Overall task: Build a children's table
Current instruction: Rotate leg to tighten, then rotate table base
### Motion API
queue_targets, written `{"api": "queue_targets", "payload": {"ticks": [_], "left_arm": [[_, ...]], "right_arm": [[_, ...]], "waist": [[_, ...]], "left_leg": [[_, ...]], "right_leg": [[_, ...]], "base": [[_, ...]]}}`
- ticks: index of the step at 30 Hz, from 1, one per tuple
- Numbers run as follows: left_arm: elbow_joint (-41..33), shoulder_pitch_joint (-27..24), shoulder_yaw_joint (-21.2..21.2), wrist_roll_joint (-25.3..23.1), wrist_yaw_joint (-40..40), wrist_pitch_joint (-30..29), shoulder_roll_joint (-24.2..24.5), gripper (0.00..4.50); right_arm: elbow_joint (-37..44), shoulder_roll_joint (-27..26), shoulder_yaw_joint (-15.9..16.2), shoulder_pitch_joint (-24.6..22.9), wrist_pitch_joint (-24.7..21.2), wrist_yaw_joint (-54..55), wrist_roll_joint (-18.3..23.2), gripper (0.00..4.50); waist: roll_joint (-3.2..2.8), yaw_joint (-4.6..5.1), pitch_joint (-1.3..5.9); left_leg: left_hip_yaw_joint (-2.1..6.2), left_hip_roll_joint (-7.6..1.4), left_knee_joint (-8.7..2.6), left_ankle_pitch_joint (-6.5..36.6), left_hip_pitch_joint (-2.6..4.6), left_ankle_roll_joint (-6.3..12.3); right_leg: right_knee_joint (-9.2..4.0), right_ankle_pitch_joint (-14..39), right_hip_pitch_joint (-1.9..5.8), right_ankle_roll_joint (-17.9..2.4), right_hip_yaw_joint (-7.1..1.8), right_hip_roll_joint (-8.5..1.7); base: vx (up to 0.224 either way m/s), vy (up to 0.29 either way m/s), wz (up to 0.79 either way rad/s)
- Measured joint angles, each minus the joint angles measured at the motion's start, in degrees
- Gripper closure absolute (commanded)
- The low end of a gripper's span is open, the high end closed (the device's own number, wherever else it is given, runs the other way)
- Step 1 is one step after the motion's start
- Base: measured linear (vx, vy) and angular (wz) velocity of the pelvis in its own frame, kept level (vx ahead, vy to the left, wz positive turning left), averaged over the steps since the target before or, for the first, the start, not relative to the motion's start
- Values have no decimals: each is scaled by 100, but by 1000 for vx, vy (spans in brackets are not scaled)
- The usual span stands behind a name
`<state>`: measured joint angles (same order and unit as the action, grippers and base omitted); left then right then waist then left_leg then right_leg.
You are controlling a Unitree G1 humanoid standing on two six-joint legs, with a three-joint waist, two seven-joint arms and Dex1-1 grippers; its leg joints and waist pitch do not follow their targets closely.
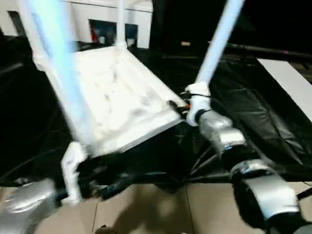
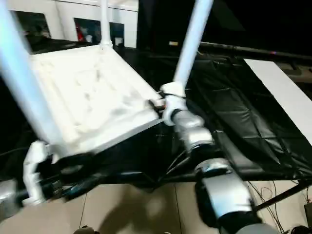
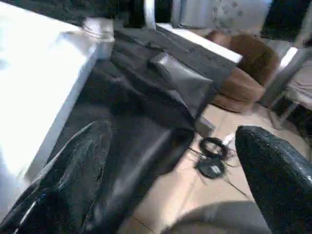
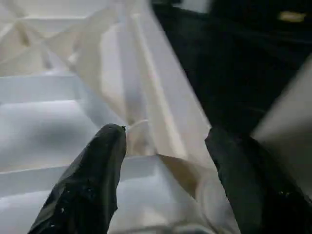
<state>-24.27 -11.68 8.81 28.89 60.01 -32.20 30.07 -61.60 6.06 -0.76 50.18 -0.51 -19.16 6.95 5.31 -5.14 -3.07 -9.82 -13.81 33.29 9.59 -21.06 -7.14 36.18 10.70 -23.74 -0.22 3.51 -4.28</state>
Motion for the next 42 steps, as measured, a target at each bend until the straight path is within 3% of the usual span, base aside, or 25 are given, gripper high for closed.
{"api": "queue_targets", "payload": {"ticks": [5,9,12,16,19,22,26,29,34,42], "left_arm": [[14,-63,186,113,341,85,337,4],[83,-333,610,309,506,129,648,4],[38,-854,1033,516,746,-39,956,4],[31,-1346,1732,654,979,-229,1123,4],[117,-1220,2158,753,918,-46,1070,4],[394,-866,2301,810,743,254,991,4],[439,-202,2205,1370,601,210,811,4],[479,331,1781,1491,568,95,531,4],[868,1011,1091,988,514,373,299,4],[1519,1646,307,327,57,745,69,4]], "right_arm": [[-235,-1,-4,158,114,68,-46,149],[-355,25,-16,189,240,-5,-61,149],[-275,57,77,134,270,-392,-134,149],[215,175,385,-347,312,-1227,-279,149],[665,290,667,-827,185,-1744,-293,149],[970,477,752,-1033,8,-1836,-304,149],[1218,623,726,-1126,-188,-1795,-338,149],[1123,607,735,-1172,-206,-1516,-553,149],[744,397,814,-1164,-141,-904,-773,149],[453,-163,637,-943,-94,-482,-643,149]], "waist": [[5,38,3],[6,33,4],[22,94,14],[33,150,20],[49,146,23],[48,146,23],[60,149,31],[75,144,41],[75,161,41],[99,179,58]], "left_leg": [[1,-5,8,0,1,0],[0,-6,10,0,0,0],[1,-7,14,1,-1,2],[1,-7,14,3,-1,5],[4,-7,16,3,1,5],[4,-6,22,3,6,5],[16,-8,21,3,25,4],[21,-13,32,2,41,3],[20,-10,36,2,54,3],[20,-10,35,2,53,1]], "right_leg": [[5,-4,-4,-1,-1,6],[6,-5,-5,-5,-6,9],[4,-2,-7,-2,-14,16],[-3,2,-4,1,-20,20],[-2,2,0,0,-22,22],[-1,5,2,13,-29,24],[10,-2,9,7,-44,47],[10,-6,19,4,-91,85],[10,-15,19,10,-104,88],[40,-25,-5,5,-110,91]], "base": [[0,0,0],[0,0,0],[0,0,0],[0,0,0],[0,0,0],[0,0,0],[0,0,0],[0,0,0],[0,0,0],[0,0,0]]}}
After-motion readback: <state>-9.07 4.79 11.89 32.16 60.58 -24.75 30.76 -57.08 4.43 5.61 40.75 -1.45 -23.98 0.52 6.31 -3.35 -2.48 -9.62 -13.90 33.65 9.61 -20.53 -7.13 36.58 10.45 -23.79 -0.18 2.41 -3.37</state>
